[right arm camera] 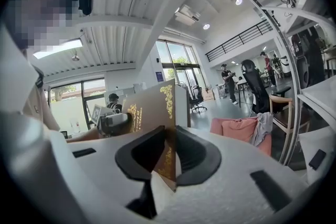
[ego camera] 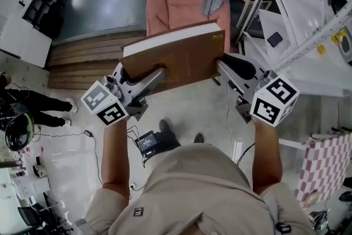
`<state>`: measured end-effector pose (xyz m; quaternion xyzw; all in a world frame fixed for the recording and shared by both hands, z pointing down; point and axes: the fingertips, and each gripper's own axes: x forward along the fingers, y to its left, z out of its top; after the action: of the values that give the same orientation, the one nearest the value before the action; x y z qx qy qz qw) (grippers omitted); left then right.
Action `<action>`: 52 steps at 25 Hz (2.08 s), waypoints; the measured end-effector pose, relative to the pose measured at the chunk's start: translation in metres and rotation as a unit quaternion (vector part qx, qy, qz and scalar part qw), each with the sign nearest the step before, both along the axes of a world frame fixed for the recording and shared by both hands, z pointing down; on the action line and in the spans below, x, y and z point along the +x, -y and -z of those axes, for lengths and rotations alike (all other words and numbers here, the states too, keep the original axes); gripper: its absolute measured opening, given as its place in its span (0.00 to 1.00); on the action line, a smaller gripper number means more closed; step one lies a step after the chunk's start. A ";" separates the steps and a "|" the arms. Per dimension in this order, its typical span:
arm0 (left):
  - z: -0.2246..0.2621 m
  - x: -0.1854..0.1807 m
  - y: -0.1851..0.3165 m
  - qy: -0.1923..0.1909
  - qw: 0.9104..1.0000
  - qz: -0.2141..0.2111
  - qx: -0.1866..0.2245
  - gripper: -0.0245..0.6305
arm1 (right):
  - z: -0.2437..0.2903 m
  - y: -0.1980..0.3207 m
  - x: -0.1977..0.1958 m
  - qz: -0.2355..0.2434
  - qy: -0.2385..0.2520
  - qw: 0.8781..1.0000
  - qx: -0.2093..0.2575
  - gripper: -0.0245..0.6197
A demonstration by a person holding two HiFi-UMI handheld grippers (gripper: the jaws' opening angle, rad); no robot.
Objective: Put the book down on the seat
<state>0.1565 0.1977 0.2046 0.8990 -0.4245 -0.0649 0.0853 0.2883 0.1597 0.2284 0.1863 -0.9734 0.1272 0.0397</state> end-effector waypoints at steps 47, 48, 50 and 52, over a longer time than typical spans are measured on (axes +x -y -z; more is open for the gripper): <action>-0.010 -0.216 0.294 -0.001 0.997 -0.082 -0.009 0.50 | -0.007 0.266 -0.212 -0.112 -0.036 0.993 -0.029 0.11; -0.012 -0.220 0.302 0.002 0.997 -0.070 -0.012 0.51 | -0.010 0.276 -0.217 -0.102 -0.035 0.994 -0.031 0.11; -0.016 -0.230 0.317 0.010 0.999 -0.045 -0.017 0.51 | -0.016 0.297 -0.228 -0.080 -0.034 0.996 -0.036 0.11; -0.020 -0.242 0.331 0.020 0.999 -0.018 -0.021 0.52 | -0.022 0.316 -0.241 -0.057 -0.032 0.997 -0.039 0.11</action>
<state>-0.0859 -0.1333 0.2242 0.9059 -0.4107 -0.0364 0.0969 0.0470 -0.1563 0.2501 0.2435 -0.9537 0.1613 0.0713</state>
